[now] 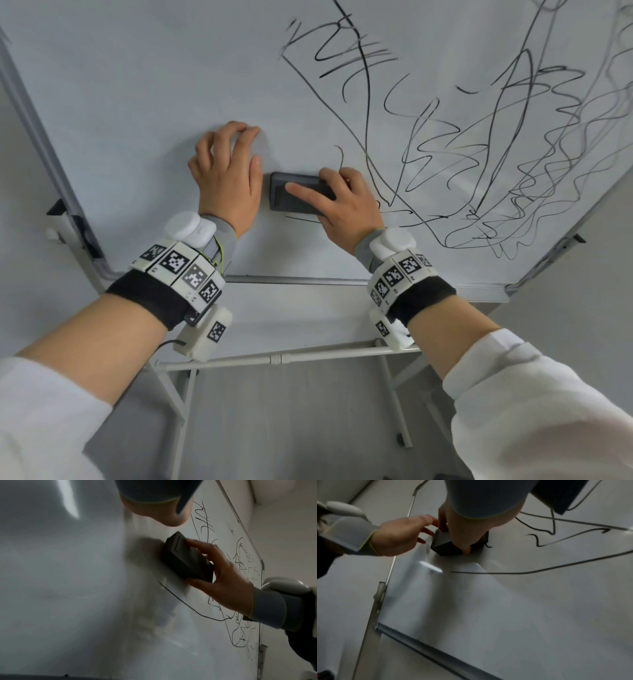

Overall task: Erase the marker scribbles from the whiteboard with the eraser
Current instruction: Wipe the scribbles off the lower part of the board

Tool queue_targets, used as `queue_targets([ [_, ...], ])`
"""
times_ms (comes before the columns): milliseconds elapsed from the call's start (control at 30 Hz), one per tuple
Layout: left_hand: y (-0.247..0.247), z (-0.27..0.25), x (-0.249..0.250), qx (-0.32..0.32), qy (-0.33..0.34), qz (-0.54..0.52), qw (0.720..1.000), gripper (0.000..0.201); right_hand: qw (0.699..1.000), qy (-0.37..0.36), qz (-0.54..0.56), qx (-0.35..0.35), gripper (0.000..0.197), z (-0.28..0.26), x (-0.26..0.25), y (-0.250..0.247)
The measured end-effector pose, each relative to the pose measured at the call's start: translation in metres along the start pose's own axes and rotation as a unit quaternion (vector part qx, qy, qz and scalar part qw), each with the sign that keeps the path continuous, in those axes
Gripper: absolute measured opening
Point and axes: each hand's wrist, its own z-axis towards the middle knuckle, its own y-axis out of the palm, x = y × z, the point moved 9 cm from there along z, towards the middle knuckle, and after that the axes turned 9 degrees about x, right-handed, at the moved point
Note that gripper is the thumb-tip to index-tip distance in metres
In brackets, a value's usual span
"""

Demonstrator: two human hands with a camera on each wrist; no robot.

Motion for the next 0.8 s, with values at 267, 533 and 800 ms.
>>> queue_targets([
  [267,0.005,-0.006,0.004,-0.006,-0.004,0.000,1.000,0.041,0.997,0.050,-0.040,0.039,0.064,0.025,0.040,-0.027],
  [533,0.006,-0.011,0.005,-0.017,-0.006,0.002,1.000,0.042,0.999,0.037,-0.024,-0.002,0.063,-0.015,0.027,-0.013],
  [800,0.006,-0.010,0.005,-0.015,-0.005,-0.009,1.000,0.041,0.998,0.043,-0.037,0.011,0.064,0.005,0.041,-0.026],
])
